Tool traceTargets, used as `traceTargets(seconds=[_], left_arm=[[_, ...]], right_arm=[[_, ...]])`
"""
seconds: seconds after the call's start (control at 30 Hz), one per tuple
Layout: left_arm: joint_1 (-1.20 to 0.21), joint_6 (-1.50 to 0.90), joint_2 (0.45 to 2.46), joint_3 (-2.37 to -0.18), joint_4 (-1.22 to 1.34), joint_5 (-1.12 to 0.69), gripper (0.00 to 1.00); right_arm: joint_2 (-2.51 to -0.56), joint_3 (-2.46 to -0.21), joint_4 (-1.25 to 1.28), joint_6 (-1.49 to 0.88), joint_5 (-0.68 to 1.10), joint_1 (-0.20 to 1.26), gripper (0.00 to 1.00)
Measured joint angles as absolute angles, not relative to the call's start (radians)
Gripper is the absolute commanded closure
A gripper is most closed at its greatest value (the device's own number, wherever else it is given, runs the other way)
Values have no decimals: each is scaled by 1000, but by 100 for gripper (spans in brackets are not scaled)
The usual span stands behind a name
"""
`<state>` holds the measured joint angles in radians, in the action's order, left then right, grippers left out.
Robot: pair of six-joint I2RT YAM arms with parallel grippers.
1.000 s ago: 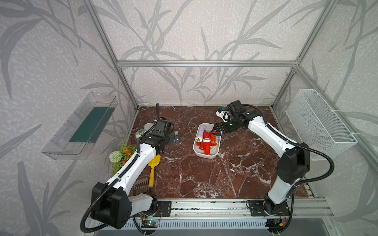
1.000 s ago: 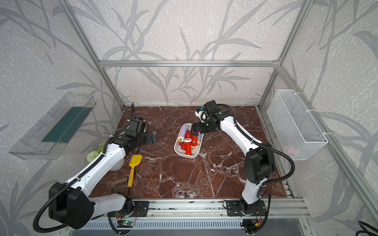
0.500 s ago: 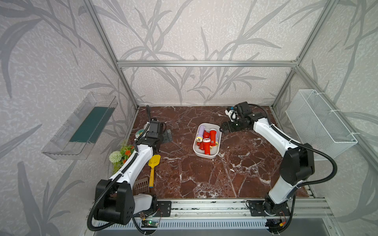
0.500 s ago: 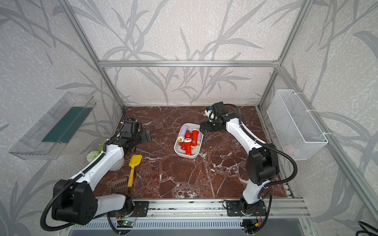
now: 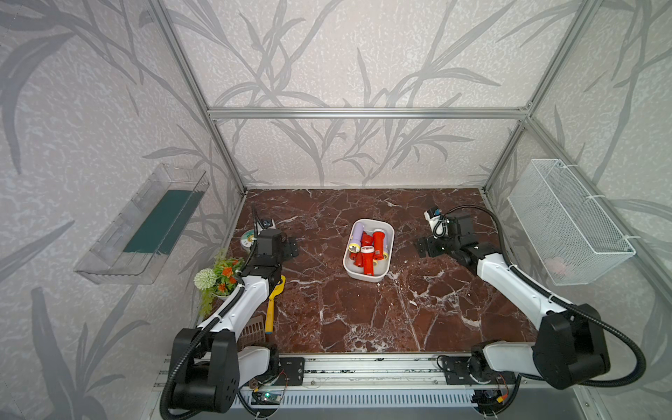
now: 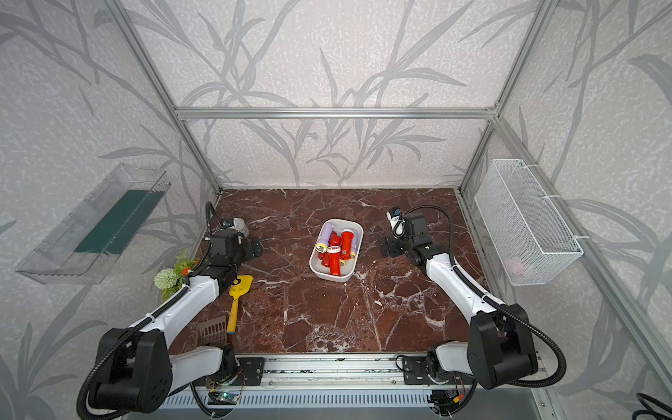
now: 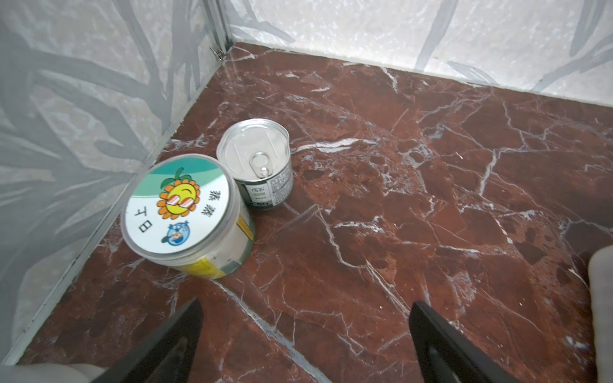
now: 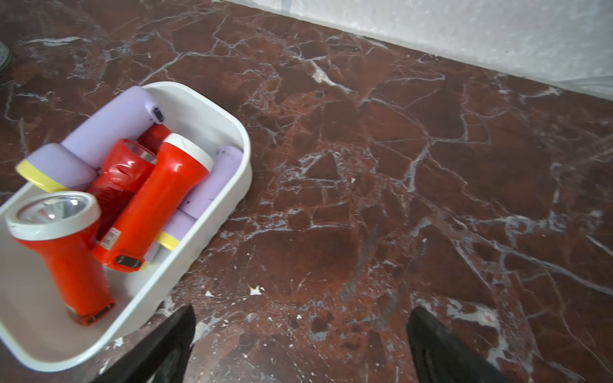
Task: Put the flashlights into the storage boxes
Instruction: Reset both arms
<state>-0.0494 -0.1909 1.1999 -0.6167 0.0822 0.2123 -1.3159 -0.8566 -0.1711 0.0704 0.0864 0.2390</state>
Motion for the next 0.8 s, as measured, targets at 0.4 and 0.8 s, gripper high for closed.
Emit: traceTargets(seconds=[0.4, 0.8], left_arm=[[20, -105, 1217, -410, 430, 275, 2], [68, -110, 1409, -389, 667, 204, 5]], right_arm=[[-1172, -574, 112, 125, -42, 122, 1], [-1232, -429, 405, 94, -25, 66, 1]])
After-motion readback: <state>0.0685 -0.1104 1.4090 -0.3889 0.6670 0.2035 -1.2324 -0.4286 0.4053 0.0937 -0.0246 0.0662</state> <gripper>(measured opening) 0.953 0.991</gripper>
